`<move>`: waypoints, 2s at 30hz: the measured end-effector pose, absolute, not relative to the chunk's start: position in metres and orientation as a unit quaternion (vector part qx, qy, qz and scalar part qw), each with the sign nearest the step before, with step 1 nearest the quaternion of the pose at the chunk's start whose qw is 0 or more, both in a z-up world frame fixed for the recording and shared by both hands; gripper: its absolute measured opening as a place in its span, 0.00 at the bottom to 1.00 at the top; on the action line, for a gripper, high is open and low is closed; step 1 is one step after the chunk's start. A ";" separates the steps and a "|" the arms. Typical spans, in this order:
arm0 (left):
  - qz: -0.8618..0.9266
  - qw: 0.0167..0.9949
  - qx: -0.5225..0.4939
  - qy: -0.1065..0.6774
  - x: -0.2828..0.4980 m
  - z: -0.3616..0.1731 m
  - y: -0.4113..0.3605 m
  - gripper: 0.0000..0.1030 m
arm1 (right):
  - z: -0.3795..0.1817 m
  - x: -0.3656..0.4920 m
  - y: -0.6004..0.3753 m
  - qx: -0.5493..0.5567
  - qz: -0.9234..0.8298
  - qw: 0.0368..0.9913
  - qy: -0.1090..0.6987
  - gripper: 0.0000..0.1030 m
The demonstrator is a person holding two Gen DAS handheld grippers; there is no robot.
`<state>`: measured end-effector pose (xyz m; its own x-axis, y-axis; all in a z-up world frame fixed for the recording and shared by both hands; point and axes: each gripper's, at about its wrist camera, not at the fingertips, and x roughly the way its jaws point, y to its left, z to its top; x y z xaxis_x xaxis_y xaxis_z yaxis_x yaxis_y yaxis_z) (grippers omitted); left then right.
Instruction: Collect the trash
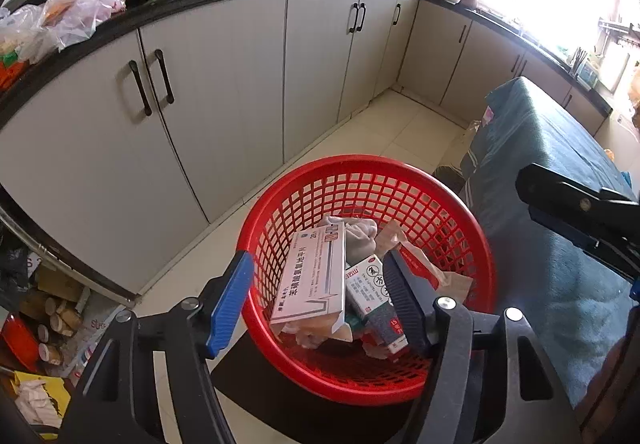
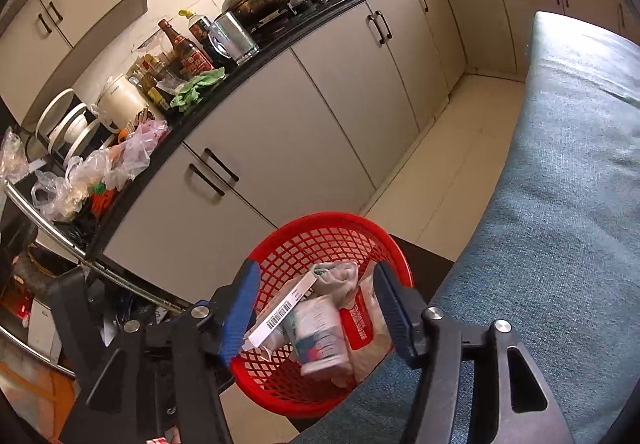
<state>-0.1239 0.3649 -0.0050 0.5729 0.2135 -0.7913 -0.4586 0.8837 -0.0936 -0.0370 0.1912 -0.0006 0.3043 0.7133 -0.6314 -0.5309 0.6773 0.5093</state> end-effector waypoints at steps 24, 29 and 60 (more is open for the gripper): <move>0.270 0.915 -0.074 0.289 -0.213 0.091 0.313 0.93 | 0.047 -0.115 0.124 0.067 0.356 0.843 0.398 0.68; 0.298 0.921 -0.066 0.243 -0.235 0.111 0.300 0.99 | 0.056 -0.138 0.102 0.067 0.349 0.853 0.382 0.70; 0.324 0.937 -0.032 0.128 -0.331 0.154 0.228 1.00 | 0.074 -0.241 0.034 0.038 0.302 0.896 0.324 0.77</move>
